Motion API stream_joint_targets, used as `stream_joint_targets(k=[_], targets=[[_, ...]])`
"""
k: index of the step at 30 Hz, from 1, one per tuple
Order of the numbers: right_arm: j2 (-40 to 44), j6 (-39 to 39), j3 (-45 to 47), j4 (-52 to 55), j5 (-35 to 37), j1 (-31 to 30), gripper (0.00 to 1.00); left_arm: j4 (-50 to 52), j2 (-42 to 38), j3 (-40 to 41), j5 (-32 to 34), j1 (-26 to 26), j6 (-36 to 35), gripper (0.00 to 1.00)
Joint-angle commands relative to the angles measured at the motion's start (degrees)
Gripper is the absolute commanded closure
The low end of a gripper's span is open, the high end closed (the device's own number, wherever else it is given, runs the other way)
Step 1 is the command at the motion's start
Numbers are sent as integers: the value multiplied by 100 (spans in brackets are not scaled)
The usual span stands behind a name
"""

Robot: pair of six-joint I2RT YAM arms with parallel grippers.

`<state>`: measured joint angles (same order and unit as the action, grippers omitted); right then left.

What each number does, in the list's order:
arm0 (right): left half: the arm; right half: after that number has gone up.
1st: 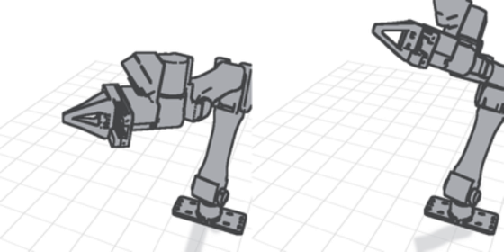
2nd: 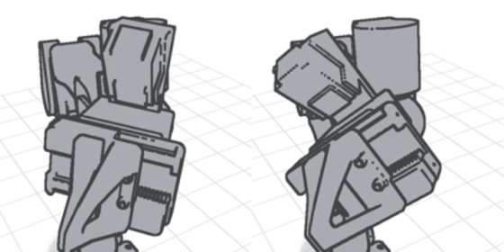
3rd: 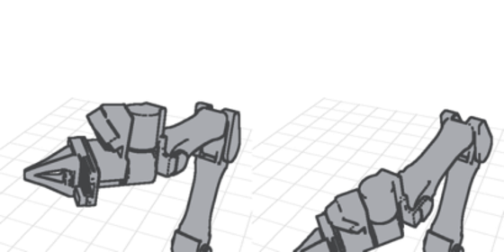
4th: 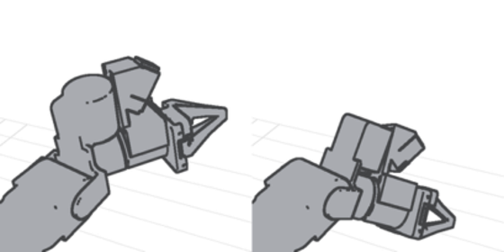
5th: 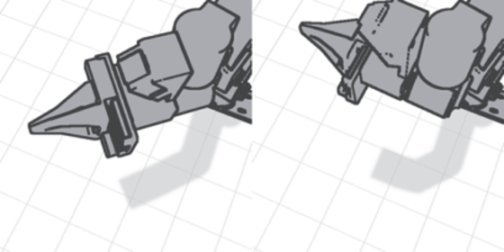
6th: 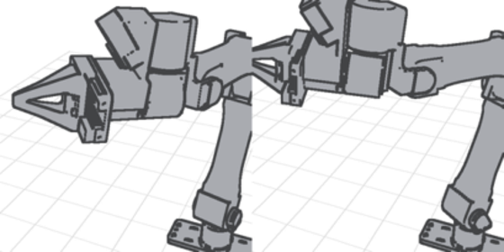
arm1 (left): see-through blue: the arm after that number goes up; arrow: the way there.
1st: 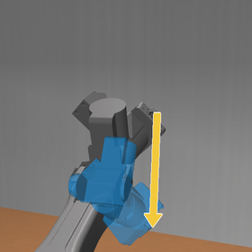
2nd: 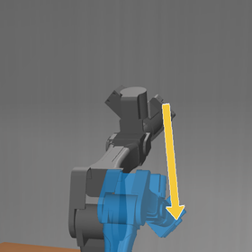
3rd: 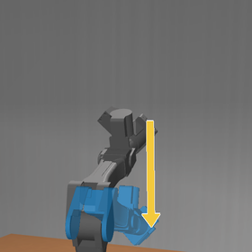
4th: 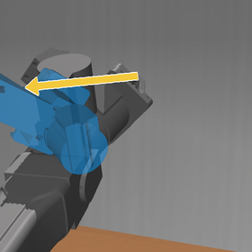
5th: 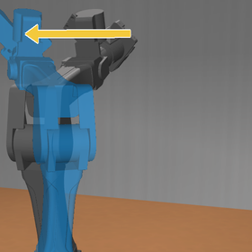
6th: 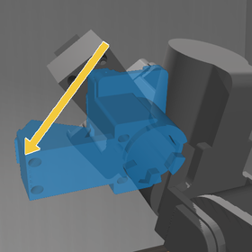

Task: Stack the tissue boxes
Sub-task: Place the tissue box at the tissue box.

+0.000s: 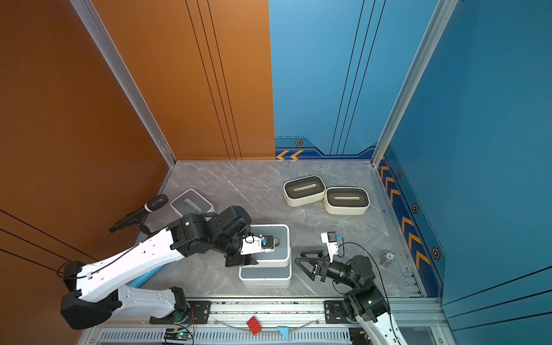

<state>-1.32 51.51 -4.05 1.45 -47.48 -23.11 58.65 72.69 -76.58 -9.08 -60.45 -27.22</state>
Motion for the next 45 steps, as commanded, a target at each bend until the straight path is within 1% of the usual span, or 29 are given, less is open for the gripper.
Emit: stream_joint_targets(k=[1, 6, 15, 23, 33, 45], targets=[[88, -41, 85, -106, 22, -53, 0, -6, -77, -114, 31, -90, -93, 59], [97, -254, 102, -91, -156, -79, 0, 37, -81, -114, 47, -126, -124, 59], [97, -246, 173, -485, -187, -227, 0, 32, -45, -121, 19, -175, -134, 59], [97, -281, 159, -554, -132, -334, 0, 34, 62, -147, 49, -231, -81, 59], [96, -307, 167, -548, -69, -352, 0, 6, -2, -3, 154, -282, 179, 60], [88, -299, 181, -568, -27, -369, 0, -133, -218, 242, 302, -486, 406, 60]])
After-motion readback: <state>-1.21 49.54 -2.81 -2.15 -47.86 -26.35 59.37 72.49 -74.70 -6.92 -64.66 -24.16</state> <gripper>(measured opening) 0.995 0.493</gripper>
